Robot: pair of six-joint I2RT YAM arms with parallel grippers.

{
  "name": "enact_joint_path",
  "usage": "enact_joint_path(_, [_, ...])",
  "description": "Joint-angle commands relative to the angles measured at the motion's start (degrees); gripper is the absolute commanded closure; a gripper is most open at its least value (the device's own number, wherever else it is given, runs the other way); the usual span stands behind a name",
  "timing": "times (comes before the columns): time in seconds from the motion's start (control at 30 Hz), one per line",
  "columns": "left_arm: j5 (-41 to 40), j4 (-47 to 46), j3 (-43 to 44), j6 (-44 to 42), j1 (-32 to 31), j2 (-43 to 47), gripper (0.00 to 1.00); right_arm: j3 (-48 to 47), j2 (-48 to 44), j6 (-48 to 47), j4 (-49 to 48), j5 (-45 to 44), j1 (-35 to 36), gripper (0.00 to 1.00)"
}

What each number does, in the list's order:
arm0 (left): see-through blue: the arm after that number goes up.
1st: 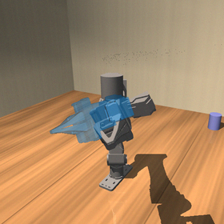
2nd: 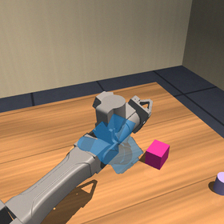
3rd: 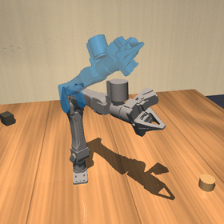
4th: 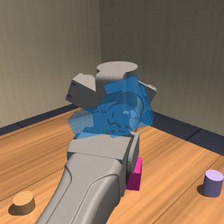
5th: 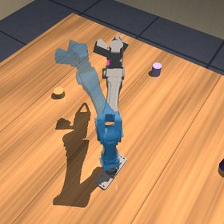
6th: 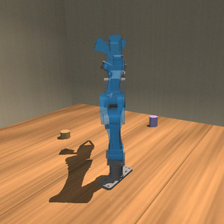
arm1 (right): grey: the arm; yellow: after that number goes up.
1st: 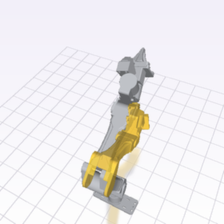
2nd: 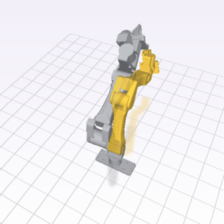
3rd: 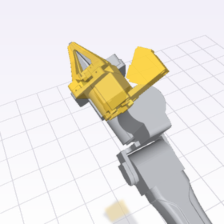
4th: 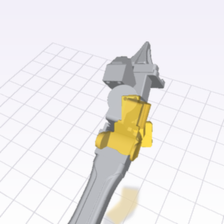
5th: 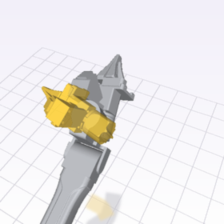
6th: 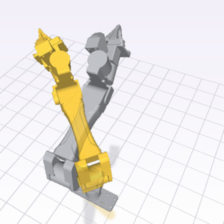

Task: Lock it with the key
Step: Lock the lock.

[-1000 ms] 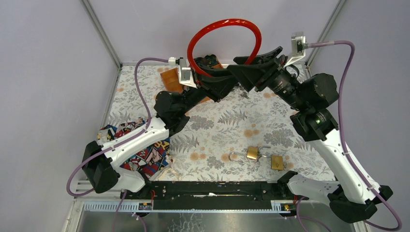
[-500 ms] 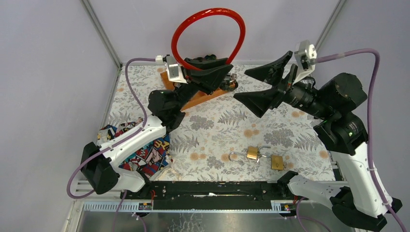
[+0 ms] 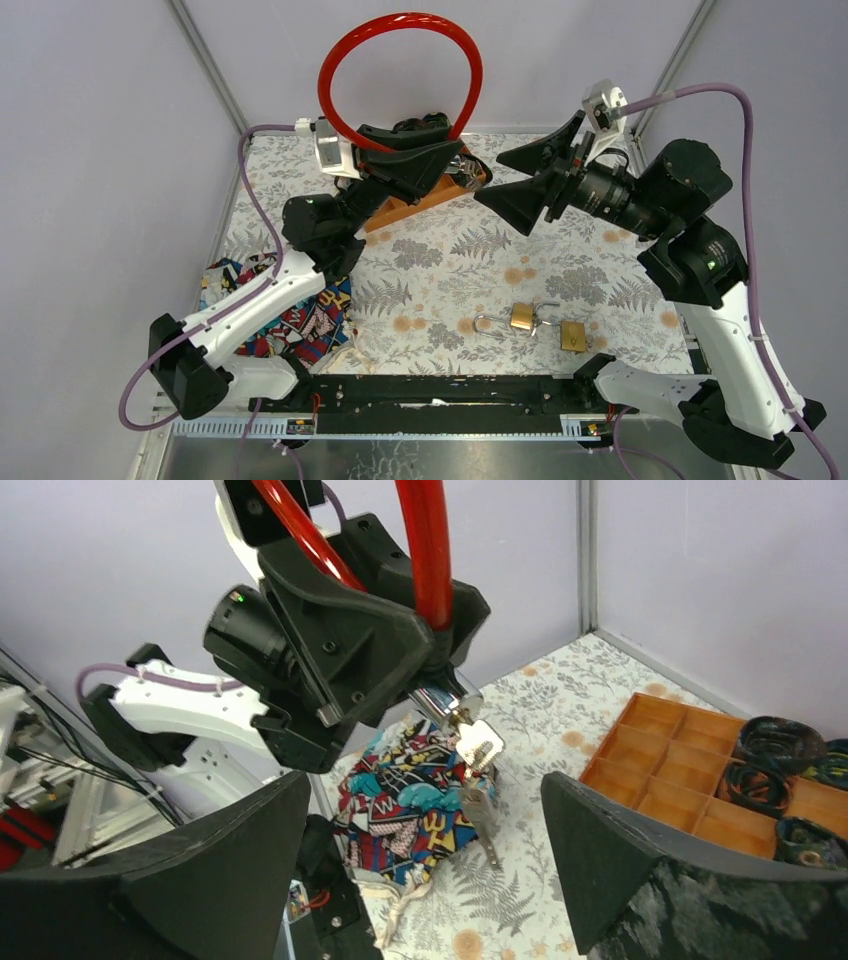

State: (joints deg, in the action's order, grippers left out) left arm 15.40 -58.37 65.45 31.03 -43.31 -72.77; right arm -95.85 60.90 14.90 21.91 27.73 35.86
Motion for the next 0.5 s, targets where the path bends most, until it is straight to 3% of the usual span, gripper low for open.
enact_joint_path(0.0, [-0.1, -4.6, -0.6, 2.0, 0.4, 2.6, 1.0, 3.2, -3.6, -10.0, -3.9, 1.5, -0.3, 0.1])
enact_joint_path(0.1, [-2.0, -3.4, -0.9, 1.6, 0.4, 3.7, 1.0, 13.7, -10.2, -26.6, -12.7, -1.8, -0.3, 0.11])
enact_joint_path(0.2, [-3.2, -2.5, -1.2, 0.8, 0.4, 4.2, 1.0, 22.1, -14.4, -41.2, -25.7, 0.1, -0.3, 0.24])
enact_joint_path(0.33, [-4.3, -2.6, -1.3, -1.1, 0.5, 4.0, 1.0, 24.8, -13.7, -65.5, -25.8, 8.5, -0.2, 0.41])
enact_joint_path(0.47, [-4.9, -2.6, -1.4, -2.3, 0.4, 3.7, 1.0, 28.5, -13.8, -71.0, -35.8, 7.2, -0.1, 0.46])
